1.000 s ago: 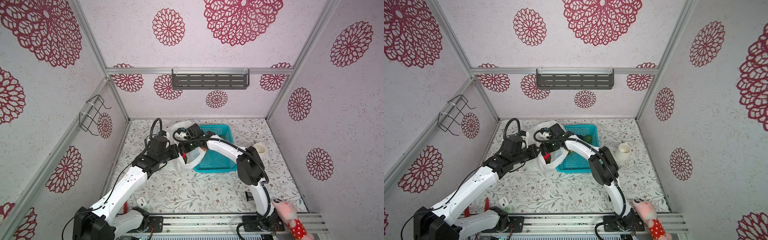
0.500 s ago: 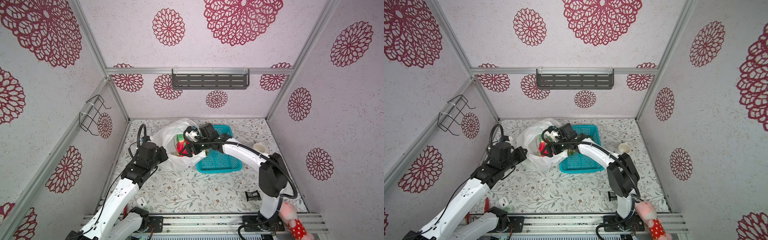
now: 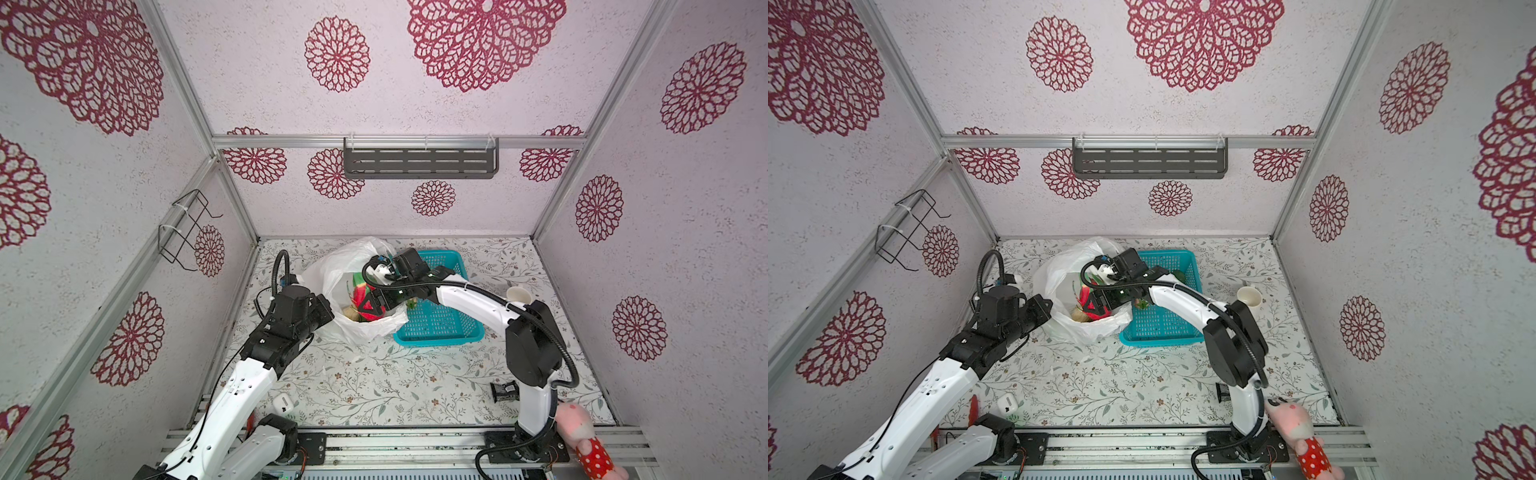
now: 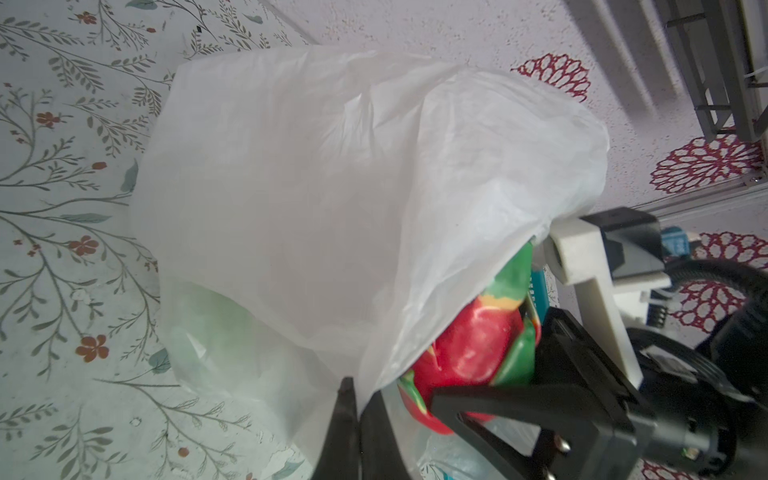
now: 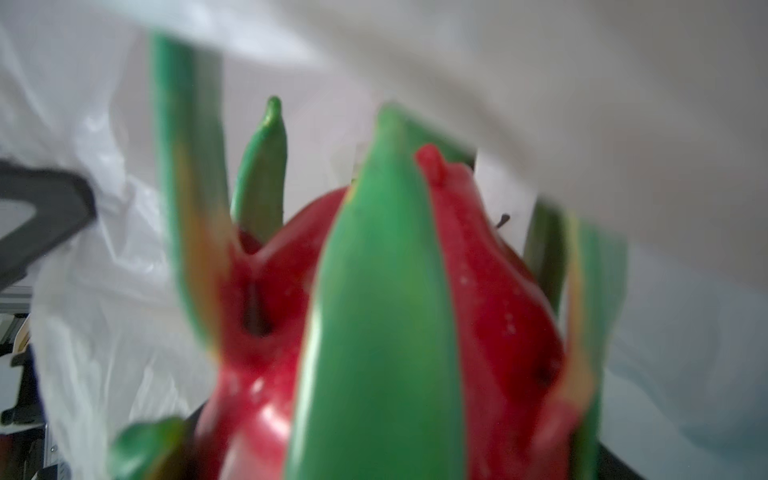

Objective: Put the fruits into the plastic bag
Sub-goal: 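Release the dragon fruit in the bag while the left gripper lowers the bag, then move the right gripper back over the basket toward the red strawberry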

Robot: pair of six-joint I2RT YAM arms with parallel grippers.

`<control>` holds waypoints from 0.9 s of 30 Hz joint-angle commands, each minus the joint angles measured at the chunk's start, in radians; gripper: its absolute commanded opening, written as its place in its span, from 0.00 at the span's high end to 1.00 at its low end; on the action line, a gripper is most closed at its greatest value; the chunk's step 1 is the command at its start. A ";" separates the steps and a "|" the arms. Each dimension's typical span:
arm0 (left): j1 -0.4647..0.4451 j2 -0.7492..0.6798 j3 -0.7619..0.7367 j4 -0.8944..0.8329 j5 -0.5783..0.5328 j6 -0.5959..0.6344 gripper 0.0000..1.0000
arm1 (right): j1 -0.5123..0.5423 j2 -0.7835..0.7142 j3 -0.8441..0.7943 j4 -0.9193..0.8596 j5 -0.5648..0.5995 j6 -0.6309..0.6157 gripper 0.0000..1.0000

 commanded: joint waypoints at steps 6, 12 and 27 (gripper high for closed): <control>0.005 0.038 0.019 0.051 0.065 -0.023 1.00 | 0.012 0.130 0.248 0.029 -0.018 -0.002 0.03; 0.006 0.077 0.041 0.064 0.090 -0.013 1.00 | 0.012 0.212 0.332 0.017 -0.016 -0.017 0.01; 0.011 0.079 0.046 0.040 0.021 -0.019 1.00 | 0.002 -0.205 -0.041 0.124 0.103 -0.035 0.01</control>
